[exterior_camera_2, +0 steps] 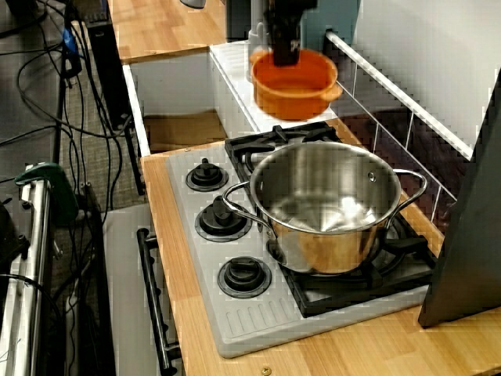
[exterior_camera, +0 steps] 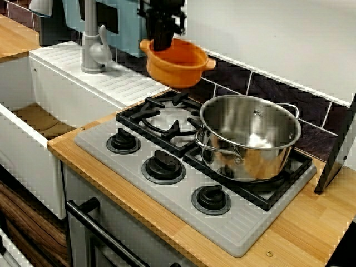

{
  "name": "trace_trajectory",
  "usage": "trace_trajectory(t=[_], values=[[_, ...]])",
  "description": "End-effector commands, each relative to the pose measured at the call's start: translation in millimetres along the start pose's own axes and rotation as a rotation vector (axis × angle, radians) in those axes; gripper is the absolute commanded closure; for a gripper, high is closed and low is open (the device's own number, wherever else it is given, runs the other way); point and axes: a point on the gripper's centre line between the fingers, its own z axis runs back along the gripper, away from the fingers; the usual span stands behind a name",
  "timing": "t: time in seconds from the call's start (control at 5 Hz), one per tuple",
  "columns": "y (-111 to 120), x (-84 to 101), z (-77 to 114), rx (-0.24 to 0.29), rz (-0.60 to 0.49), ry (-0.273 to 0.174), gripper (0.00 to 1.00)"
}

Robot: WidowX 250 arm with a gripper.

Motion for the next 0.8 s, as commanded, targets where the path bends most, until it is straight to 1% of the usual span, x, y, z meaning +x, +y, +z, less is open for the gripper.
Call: trace_trajectory(t=[0.0,0.2,0.4,0.6], values=[[-1.2,-21.5,0.0,-0.018,-0.005,0.018,1.00],[-2.5,-30.6,-10.6,-0.016,-0.009,0.027,1.00],[-8.0,-39.8,-17.6,-0.011,-0.021,0.022,1.00],[-12.7,-41.2,-19.4,-0.006,-0.025,0.014,1.00]])
